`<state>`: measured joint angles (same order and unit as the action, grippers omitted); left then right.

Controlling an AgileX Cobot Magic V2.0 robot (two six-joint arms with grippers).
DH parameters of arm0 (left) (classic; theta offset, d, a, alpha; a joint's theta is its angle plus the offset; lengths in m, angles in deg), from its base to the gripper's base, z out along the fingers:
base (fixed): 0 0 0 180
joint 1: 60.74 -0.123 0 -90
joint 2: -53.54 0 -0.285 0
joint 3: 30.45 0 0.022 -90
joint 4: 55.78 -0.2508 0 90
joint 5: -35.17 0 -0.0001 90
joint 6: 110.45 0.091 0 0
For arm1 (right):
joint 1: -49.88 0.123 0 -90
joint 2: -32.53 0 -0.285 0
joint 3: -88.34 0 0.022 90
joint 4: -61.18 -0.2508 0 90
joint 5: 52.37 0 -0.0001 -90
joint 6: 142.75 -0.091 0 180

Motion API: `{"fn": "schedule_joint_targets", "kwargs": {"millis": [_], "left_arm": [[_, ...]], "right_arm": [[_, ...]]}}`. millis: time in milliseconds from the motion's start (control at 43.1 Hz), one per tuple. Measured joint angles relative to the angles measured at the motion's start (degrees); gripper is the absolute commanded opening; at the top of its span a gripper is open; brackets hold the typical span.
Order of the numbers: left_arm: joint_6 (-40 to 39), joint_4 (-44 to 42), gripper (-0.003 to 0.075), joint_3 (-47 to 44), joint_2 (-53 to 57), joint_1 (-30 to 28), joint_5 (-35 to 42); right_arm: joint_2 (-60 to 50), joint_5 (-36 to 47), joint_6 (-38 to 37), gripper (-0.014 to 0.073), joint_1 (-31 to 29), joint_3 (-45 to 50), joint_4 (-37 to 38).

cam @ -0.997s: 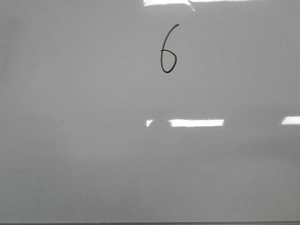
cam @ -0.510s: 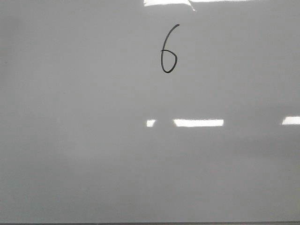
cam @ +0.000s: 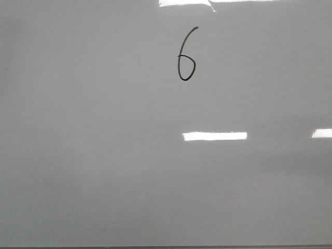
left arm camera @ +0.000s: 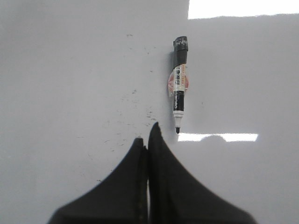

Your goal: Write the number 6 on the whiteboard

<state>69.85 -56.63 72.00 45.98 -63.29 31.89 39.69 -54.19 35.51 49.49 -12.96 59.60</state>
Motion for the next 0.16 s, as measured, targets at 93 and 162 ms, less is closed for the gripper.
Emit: {"fn": "schedule_joint_targets", "kwargs": {"millis": [93, 162], "left_arm": [[0.0, 0.0, -0.002, 0.0, 0.0, 0.0, 0.0], [0.0, 0.0, -0.002, 0.0, 0.0, 0.0, 0.0]], "right_arm": [[0.0, 0.0, 0.0, -0.0067, 0.0, 0.0, 0.0], [0.0, 0.0, 0.0, -0.0067, 0.0, 0.0, 0.0]]}}
